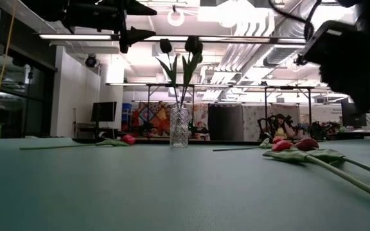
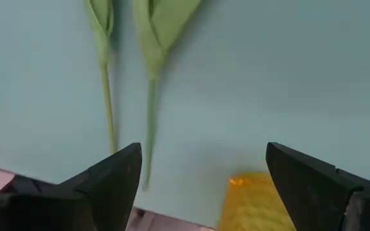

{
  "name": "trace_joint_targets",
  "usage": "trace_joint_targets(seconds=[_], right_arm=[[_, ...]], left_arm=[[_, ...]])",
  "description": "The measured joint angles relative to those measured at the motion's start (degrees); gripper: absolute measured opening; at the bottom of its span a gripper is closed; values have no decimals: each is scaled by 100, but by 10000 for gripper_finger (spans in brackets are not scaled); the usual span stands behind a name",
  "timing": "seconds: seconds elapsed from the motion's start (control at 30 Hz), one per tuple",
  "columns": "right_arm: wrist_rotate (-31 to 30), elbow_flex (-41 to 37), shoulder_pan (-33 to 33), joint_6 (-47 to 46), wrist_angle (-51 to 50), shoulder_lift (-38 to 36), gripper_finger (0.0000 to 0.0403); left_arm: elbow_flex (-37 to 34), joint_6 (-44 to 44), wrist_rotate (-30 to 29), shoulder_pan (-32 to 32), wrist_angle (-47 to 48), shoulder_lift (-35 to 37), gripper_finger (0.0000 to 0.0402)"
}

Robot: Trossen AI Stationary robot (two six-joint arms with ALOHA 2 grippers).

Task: Sort flowers into vase by color
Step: Put the right dark red tulip into the yellow vase

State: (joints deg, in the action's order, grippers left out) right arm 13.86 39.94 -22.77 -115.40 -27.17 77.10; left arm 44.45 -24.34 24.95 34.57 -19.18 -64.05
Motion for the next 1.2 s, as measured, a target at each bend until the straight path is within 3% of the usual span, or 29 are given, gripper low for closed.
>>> trace_joint_targets(seconds=[0.3,0.77,0.9,1.07,1.2], right_arm=[[223,484,474,372,-122,985,315],[249,919,665,127,-394,2094,226],[-87,1122,722,355,-976,2197,171],[-1060,1504,812,1088,-2206,2074,27],[-1616,1788,975,1589,-2798,1422,16]], left_arm=[[0,312,-1,0,-7,0,275],[0,466,-2,343,4,0,275],[0,452,-4,459,5,0,275],[0,452,-4,574,6,0,275],[0,448,-2,638,7,0,275]])
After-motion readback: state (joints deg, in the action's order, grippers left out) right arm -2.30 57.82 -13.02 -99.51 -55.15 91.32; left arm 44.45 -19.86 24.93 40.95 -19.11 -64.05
